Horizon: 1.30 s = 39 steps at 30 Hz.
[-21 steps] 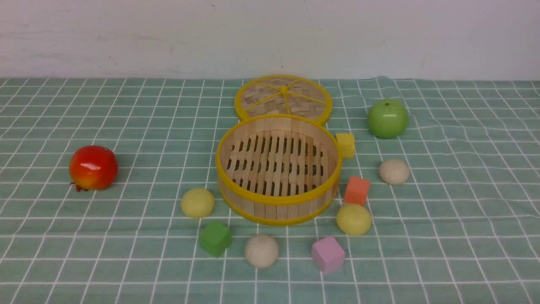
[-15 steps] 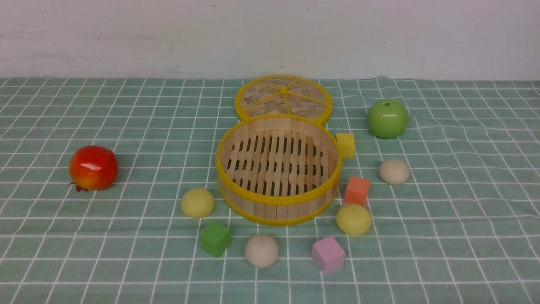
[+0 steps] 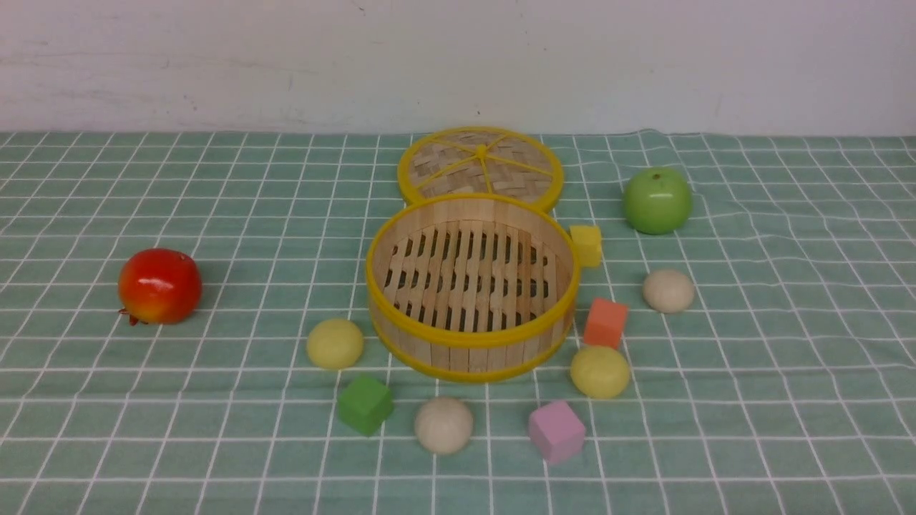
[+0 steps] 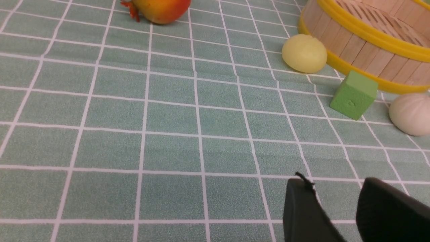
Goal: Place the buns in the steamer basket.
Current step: Use the left arm to grab a steamed stuffed bun
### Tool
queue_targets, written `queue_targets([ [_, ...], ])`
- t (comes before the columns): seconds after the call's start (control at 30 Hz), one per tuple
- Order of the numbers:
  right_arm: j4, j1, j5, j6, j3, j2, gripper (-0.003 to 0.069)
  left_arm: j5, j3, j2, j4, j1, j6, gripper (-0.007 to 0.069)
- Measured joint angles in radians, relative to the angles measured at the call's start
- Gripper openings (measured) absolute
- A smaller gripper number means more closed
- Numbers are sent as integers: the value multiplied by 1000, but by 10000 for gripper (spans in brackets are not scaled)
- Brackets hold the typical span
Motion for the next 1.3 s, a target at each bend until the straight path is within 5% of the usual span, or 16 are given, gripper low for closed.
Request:
queue_targets([
  [0.7,0,0,0,0,0,0,240,-18,0,0,-23,0,-15,238],
  [1.07,0,0,0,0,0,0,240,-265,0,0,-508,0,-206,238],
  [1.3,0,0,0,0,0,0,240,-385,-3,0,-568,0,-166,220],
])
